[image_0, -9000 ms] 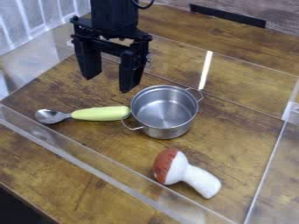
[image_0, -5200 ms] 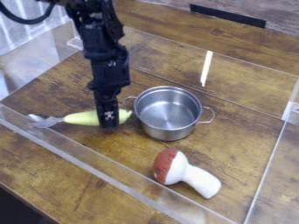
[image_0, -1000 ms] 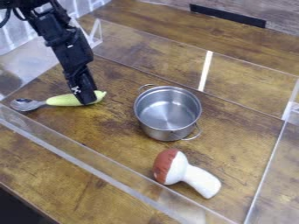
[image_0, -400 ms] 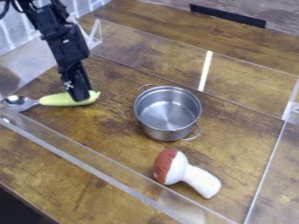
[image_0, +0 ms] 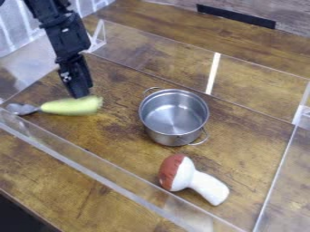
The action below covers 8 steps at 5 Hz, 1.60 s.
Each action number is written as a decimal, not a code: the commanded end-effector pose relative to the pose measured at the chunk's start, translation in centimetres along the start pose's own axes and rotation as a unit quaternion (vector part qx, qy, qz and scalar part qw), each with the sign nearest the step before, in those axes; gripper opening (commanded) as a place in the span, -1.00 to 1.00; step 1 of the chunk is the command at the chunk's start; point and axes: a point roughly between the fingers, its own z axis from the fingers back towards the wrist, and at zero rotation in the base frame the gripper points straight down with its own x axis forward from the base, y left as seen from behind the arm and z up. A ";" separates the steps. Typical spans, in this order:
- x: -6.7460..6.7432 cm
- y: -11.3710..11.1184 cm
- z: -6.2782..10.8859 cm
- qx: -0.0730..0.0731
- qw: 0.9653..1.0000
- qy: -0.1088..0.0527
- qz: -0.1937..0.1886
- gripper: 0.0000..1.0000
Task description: Move the green spoon to the left
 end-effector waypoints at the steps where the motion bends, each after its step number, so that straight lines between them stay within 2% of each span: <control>1: -1.1 -0.6 1.6 0.025 0.999 -0.006 -0.033 1.00; 2: -1.8 -0.5 1.0 0.008 0.997 0.003 -0.072 -1.00; 3: -1.9 -0.9 2.1 -0.011 0.994 0.020 -0.108 -1.00; 4: -1.6 -1.3 3.8 -0.027 0.988 0.045 -0.146 -1.00; 5: -0.1 -2.1 7.0 -0.028 0.987 0.053 -0.147 -1.00; 6: -0.3 -2.3 6.2 -0.050 0.980 0.061 -0.183 1.00; 7: -1.3 -1.8 5.1 -0.065 0.976 0.064 -0.195 1.00; 8: -2.4 -1.1 4.1 -0.069 0.978 0.063 -0.189 1.00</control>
